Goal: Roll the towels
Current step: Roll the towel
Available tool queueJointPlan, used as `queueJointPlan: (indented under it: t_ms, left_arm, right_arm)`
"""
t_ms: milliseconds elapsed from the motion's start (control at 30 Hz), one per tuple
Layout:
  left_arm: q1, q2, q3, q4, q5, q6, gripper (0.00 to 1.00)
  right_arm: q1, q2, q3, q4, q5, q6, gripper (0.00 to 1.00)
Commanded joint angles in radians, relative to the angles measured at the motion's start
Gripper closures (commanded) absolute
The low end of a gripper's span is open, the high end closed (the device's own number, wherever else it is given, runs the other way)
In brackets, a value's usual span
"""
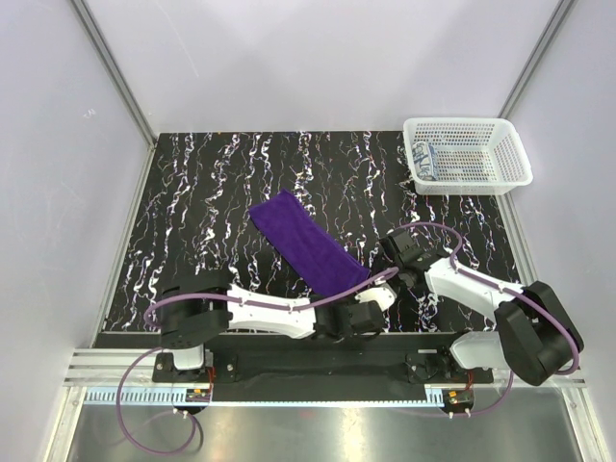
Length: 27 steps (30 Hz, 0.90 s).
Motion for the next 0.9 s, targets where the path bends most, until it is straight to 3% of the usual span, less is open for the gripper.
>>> queueJointPlan:
  t_ms: [0,100,200,300,333,433,567,667,867]
  left_arm:
    - [0.004,0.019,0.044,-0.001,-0.057,0.009,0.71]
    - [0.004,0.022,0.047,-0.004,-0.057,0.01,1.0]
    - [0.006,0.012,0.045,-0.006,-0.037,0.012,1.0]
    - [0.019,-0.013,0.041,-0.009,0.038,0.002,1.0]
    - [0.026,-0.028,0.036,-0.007,0.067,-0.013,1.0]
    - [0.041,-0.059,0.01,0.008,0.124,-0.05,1.0]
    - [0.075,-0.1,-0.036,0.051,0.214,-0.103,1.0]
    - [0.114,-0.136,-0.08,0.103,0.315,-0.151,1.0]
    - [0.252,-0.205,-0.218,0.283,0.614,-0.283,1.0]
  right_arm:
    - [0.012,-0.024,0.012,-0.023,-0.021,-0.015,0.75]
    - [0.013,-0.043,0.001,-0.031,-0.033,-0.015,0.75]
    - [0.012,-0.07,-0.008,-0.049,-0.027,-0.013,0.73]
    - [0.012,-0.113,0.015,-0.114,0.022,-0.012,0.47]
    - [0.013,-0.144,0.026,-0.159,0.046,-0.007,0.3]
    - [0.01,-0.197,0.088,-0.271,0.153,-0.013,0.14]
    - [0.004,-0.268,0.197,-0.411,0.36,-0.003,0.05]
    - [-0.034,-0.317,0.236,-0.482,0.448,-0.001,0.04]
    - [-0.062,-0.443,0.207,-0.392,0.351,-0.021,0.04]
